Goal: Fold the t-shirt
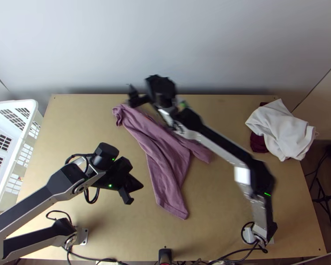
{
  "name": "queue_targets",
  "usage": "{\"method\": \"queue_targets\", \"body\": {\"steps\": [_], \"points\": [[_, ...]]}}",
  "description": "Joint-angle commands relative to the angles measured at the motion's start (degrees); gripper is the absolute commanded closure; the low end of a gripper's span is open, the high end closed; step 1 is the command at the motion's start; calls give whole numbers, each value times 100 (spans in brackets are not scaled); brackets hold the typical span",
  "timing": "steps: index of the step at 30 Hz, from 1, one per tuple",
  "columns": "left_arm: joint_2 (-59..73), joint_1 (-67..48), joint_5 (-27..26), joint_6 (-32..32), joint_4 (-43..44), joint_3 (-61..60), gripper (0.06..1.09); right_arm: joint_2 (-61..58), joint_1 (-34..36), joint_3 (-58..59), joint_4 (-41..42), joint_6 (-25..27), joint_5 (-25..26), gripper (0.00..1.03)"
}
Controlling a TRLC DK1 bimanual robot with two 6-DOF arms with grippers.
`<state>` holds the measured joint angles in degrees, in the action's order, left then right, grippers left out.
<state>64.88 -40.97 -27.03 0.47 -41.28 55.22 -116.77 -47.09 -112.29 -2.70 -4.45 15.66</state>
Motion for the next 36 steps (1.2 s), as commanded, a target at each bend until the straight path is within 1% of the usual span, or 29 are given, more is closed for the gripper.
{"method": "queue_targets", "body": {"steps": [1,5,8,9,11,13,15,19,21,23,26,27,28,29,32,34,36], "points": [[235,-25,-4,-337,243,226,93,2396,323,2537,-556,58,-160,4],[376,-218,-4,-495,322,270,93,3617,578,4057,-794,-56,-248,4],[490,-297,-4,-627,322,331,93,4338,798,5129,-899,-47,-327,4],[525,-333,-4,-636,322,340,93,4540,912,5428,-943,-56,-423,7],[631,-350,-4,-724,357,384,93,4866,1229,5903,-1031,-56,-766,7],[710,-394,-4,-776,366,419,93,5094,1483,6263,-1215,76,-1206,7],[772,-394,-4,-820,366,463,93,5182,1774,6492,-1391,199,-1513,7],[868,-385,22,-908,366,525,93,5156,2406,6747,-1382,401,-1724,7],[903,-368,57,-961,366,569,93,5033,2688,6729,-1409,418,-2032,7],[903,-350,75,-1014,357,586,92,4892,2846,6632,-1725,418,-2401,7],[895,-315,75,-1049,348,595,92,4619,2890,6413,-2296,418,-2840,7],[886,-297,83,-1058,331,604,89,4576,2881,6325,-2455,418,-2972,7],[868,-280,83,-1084,322,613,83,4567,2855,6228,-2657,418,-3139,7],[842,-262,92,-1084,304,613,79,4540,2837,6140,-2841,418,-3333,7],[815,-192,127,-1075,296,613,76,4365,2758,5903,-3378,418,-3693,7],[807,-139,163,-1067,296,613,67,4198,2749,5833,-3580,462,-3886,7],[824,-95,163,-1040,313,613,55,4022,2740,5859,-3632,480,-3992,7]]}}
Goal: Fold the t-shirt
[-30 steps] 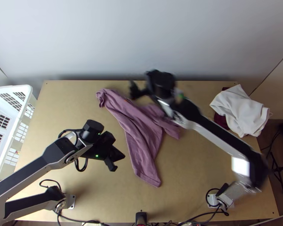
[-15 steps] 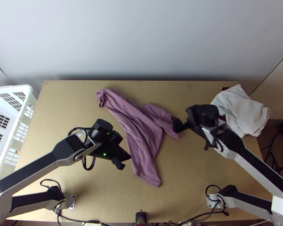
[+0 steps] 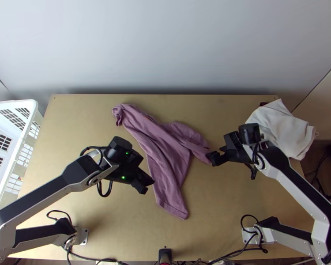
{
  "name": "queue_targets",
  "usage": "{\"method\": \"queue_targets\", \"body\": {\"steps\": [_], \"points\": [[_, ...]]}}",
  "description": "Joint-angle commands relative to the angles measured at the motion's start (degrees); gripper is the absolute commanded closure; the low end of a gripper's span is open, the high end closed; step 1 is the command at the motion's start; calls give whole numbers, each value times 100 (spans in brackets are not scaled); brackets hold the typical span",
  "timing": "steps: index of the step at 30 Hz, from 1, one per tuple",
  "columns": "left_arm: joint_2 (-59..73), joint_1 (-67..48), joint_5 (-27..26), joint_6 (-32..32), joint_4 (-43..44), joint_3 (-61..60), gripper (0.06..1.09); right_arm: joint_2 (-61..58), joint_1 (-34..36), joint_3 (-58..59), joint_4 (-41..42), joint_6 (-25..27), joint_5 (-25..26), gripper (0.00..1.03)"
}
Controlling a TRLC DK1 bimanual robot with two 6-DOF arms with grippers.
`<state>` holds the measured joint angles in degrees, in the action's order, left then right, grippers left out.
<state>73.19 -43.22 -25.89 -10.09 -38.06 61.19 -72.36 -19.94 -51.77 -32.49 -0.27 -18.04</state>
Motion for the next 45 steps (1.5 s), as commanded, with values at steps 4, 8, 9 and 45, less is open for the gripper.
{"method": "queue_targets", "body": {"steps": [4,8,9,45], "points": [[90,139,58,77,53,95,16,-885,26,-193,-557,98,-613,7],[99,183,58,191,27,218,11,-1281,201,-176,-311,238,-613,7],[82,200,49,200,18,236,11,-1351,272,-176,-214,238,-613,7],[521,-1918,-188,508,106,33,11,-2397,-220,-1415,138,-192,-68,100]]}}
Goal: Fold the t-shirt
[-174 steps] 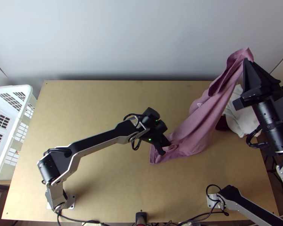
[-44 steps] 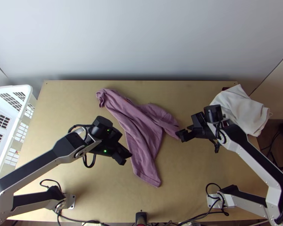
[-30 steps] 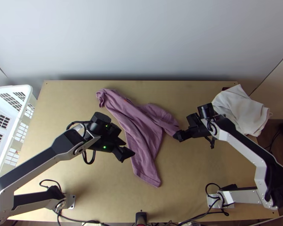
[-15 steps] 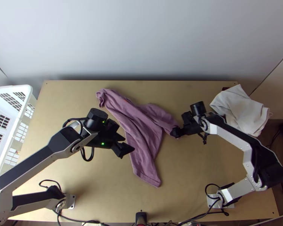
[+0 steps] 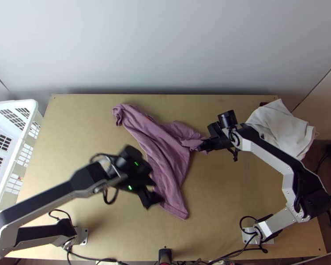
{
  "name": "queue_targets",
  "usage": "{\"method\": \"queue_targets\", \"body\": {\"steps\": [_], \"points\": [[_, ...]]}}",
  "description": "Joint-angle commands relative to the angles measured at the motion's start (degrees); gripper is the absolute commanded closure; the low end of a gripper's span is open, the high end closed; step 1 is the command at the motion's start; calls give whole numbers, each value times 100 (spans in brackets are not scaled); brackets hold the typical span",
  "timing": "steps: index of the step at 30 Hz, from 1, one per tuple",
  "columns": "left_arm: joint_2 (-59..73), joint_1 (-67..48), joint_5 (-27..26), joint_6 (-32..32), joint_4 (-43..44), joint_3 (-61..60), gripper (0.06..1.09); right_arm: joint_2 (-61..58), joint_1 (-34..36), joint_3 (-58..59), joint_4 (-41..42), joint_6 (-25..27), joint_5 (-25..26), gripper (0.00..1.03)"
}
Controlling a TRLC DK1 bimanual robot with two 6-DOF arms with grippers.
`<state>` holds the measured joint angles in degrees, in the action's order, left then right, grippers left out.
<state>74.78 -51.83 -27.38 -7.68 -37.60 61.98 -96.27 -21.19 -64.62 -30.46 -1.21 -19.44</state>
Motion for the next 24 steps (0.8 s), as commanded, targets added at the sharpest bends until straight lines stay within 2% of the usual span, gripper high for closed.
{"method": "queue_targets", "body": {"steps": [1,9,15,18,22,24], "points": [[414,-1197,-49,329,78,8,11,-6,-131,-139,-57,-142,107,100],[1047,-1997,-75,566,394,148,11,38,-157,-235,-48,-318,169,100],[1117,-2085,-5,777,1203,51,11,214,-113,-209,-66,-397,169,100],[1284,-2120,285,874,1528,51,11,319,-113,-191,-66,-424,169,100],[1715,-2199,1243,962,1748,104,11,495,-105,-235,-66,-529,169,100],[1864,-2226,1551,1050,1757,78,11,548,-105,-270,-66,-564,169,100]]}}
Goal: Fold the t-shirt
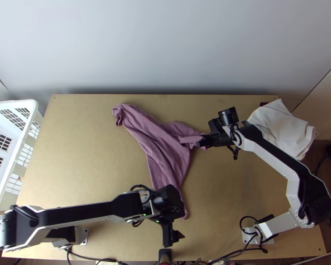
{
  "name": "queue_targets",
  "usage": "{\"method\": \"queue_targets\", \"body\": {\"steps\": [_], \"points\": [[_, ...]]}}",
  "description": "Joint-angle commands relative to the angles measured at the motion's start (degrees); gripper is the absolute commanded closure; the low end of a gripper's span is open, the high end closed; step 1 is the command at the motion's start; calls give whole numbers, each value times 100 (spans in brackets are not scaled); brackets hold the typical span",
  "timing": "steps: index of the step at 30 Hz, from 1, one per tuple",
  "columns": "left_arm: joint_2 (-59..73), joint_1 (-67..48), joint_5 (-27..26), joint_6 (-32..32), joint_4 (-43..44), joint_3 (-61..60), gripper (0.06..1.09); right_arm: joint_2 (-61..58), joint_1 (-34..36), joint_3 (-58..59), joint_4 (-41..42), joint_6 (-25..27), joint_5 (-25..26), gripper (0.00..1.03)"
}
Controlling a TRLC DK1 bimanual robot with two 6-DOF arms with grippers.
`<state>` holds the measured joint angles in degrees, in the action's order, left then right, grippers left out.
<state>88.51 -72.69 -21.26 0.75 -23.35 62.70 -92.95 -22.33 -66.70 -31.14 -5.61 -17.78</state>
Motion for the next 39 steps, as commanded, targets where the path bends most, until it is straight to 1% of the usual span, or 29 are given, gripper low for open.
{"method": "queue_targets", "body": {"steps": [1,7,11,21,22,23,24,25,26,31,33,37,39], "points": [[571,-158,1141,215,340,23,11,251,18,-80,-7,-142,3,100],[905,-220,1765,373,375,58,11,365,53,-177,-42,-230,3,100],[1072,-220,1915,496,375,6,11,409,62,-221,-68,-266,3,100],[1309,-229,1967,531,578,6,11,470,141,-309,-103,-318,3,100],[1309,-229,1967,522,578,-12,15,470,158,-318,-103,-318,3,100],[1309,-237,1967,522,595,-38,24,470,185,-326,-103,-318,3,100],[1292,-246,1967,522,674,-91,43,462,202,-335,-103,-318,3,100],[1256,-255,1967,531,824,-152,76,462,211,-344,-103,-318,-6,100],[1239,-264,1959,531,947,-205,94,462,229,-353,-103,-318,-6,100],[896,-237,1915,364,1008,-346,94,418,290,-441,-103,-301,3,100],[597,-141,1915,136,1008,-319,94,418,325,-458,-103,-301,3,100],[-282,448,1915,-190,1043,-284,94,593,519,-493,-147,-309,3,100],[-818,949,1915,-322,1017,-196,95,769,668,-669,-367,-318,3,100]]}}
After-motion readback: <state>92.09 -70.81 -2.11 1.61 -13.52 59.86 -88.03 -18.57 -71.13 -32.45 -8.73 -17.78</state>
